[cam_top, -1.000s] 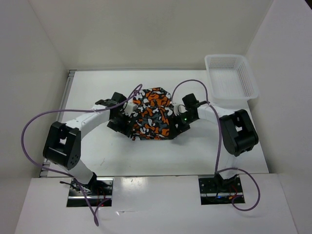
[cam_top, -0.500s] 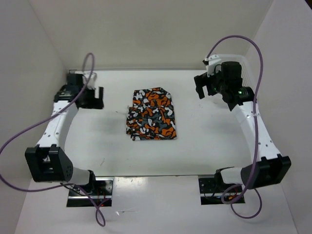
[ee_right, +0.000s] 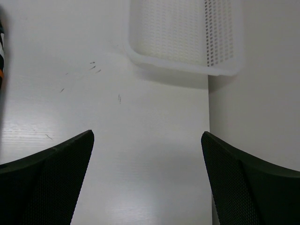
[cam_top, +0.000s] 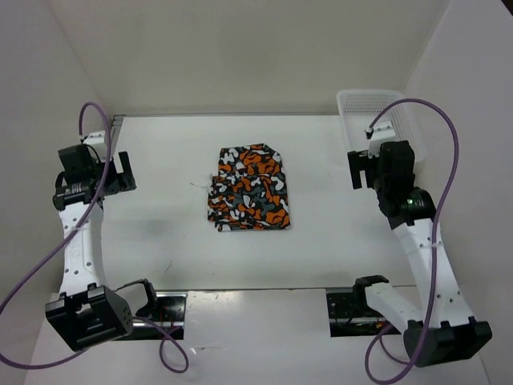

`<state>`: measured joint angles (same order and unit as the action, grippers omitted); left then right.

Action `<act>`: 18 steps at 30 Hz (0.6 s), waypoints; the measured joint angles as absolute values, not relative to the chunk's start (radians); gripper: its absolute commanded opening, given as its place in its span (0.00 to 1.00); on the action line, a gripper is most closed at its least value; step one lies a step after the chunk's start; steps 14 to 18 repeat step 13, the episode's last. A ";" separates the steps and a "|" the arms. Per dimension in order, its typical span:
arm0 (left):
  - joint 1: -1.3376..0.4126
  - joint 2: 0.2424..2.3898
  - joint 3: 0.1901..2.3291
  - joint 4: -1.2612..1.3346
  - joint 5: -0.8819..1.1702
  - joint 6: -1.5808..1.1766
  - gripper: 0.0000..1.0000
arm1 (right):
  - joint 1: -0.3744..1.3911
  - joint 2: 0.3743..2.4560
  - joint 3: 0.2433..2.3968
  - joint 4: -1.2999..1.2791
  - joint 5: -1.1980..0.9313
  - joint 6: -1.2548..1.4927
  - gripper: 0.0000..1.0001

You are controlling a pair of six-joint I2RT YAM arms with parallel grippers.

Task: Fold and stack the shorts
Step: Fold the shorts

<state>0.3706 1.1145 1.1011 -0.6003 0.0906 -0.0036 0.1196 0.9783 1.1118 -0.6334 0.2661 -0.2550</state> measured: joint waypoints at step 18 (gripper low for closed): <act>0.377 0.963 1.007 -0.603 0.109 -0.004 1.00 | 0.120 0.756 0.943 -0.630 0.302 -0.255 1.00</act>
